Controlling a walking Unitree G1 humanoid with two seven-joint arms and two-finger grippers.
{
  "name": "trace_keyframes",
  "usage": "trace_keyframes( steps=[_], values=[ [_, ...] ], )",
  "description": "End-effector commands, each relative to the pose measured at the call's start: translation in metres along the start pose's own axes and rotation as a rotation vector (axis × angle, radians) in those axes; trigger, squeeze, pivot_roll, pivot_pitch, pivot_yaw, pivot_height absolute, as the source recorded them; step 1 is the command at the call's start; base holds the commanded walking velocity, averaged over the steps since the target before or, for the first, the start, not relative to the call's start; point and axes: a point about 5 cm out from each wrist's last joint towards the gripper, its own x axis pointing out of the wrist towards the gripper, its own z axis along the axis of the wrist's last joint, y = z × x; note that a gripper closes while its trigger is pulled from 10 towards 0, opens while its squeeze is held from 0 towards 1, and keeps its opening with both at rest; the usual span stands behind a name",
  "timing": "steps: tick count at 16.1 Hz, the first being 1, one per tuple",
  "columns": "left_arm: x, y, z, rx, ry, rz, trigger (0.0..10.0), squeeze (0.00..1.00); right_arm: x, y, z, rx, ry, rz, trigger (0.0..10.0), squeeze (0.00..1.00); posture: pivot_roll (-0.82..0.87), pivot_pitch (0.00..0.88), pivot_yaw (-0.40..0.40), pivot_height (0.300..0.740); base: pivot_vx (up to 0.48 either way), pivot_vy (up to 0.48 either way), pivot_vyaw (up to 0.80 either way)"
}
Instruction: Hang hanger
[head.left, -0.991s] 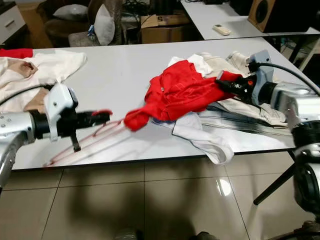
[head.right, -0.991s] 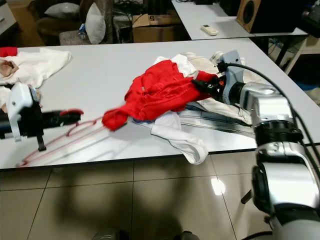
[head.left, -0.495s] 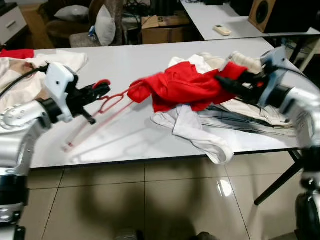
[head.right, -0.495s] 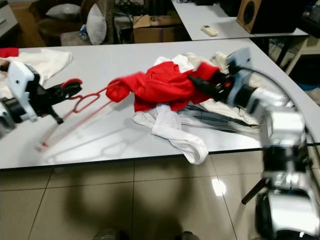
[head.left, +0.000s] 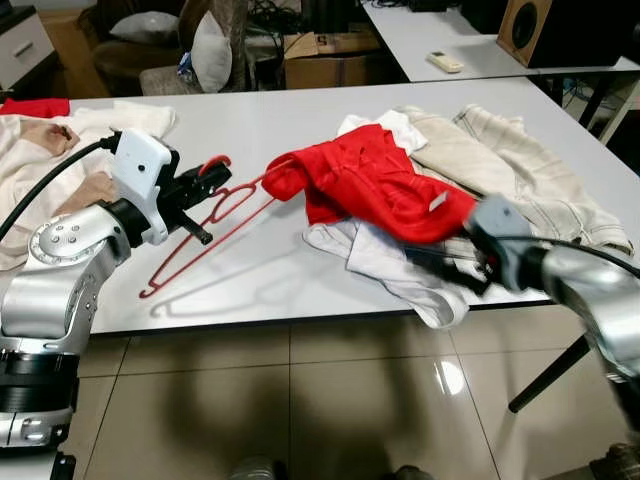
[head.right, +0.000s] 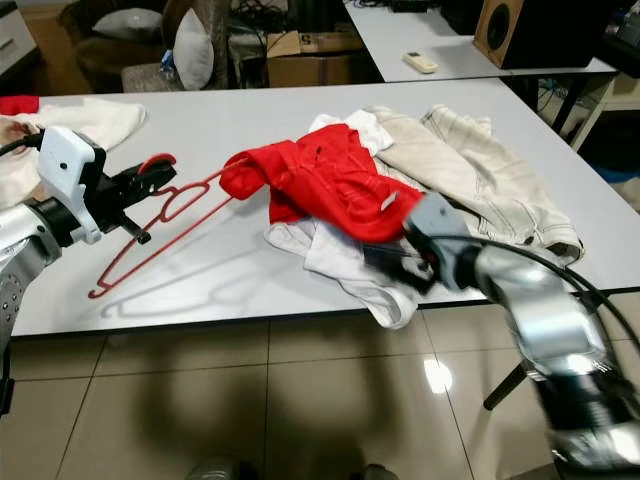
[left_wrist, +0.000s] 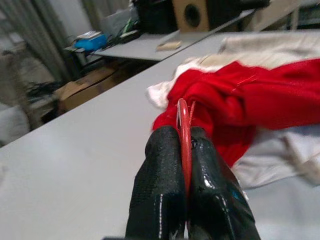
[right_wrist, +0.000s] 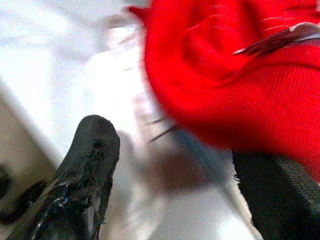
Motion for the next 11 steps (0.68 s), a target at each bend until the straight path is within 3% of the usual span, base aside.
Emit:
trace_keyframes(
  steps=[1, 3, 4, 6, 9, 10, 11],
  values=[
    [-0.009, 0.008, -0.001, 0.056, 0.044, 0.030, 10.0, 0.00, -0.016, 0.000, 0.003, -0.032, 0.009, 0.052, 10.0, 0.00, -0.08, 0.000, 0.063, 0.740, 0.000, 0.000, 0.00],
    [-0.019, 0.015, -0.008, 0.091, 0.105, 0.035, 10.0, 0.00, -0.042, -0.005, 0.003, -0.107, 0.069, 0.091, 10.0, 0.00, -0.09, 0.000, 0.071, 0.740, 0.000, 0.000, 0.00],
    [-0.025, 0.024, -0.011, 0.100, 0.129, 0.066, 10.0, 0.00, -0.057, -0.013, 0.010, -0.119, 0.065, 0.052, 10.0, 0.00, -0.09, 0.000, 0.076, 0.740, 0.000, 0.000, 0.00],
    [-0.038, 0.043, -0.017, 0.145, 0.200, 0.128, 10.0, 0.00, -0.089, -0.017, 0.026, -0.096, -0.012, 0.087, 10.0, 0.00, -0.10, 0.000, 0.080, 0.740, 0.000, 0.000, 0.00],
    [-0.058, 0.061, -0.019, 0.190, 0.252, 0.166, 10.0, 0.00, -0.106, -0.017, 0.035, -0.122, -0.076, 0.108, 10.0, 0.00, -0.10, 0.000, 0.074, 0.740, 0.000, 0.000, 0.00],
    [-0.058, 0.061, -0.019, 0.190, 0.252, 0.166, 10.0, 0.00, -0.106, -0.017, 0.035, -0.122, -0.076, 0.108, 10.0, 0.00, -0.10, 0.000, 0.074, 0.740, 0.000, 0.000, 0.00],
    [-0.065, 0.068, -0.009, 0.193, 0.216, 0.154, 10.0, 0.00, -0.109, -0.029, 0.041, -0.117, -0.112, 0.020, 10.0, 0.00, -0.09, 0.000, 0.069, 0.740, 0.000, 0.000, 0.00]
  ],
)
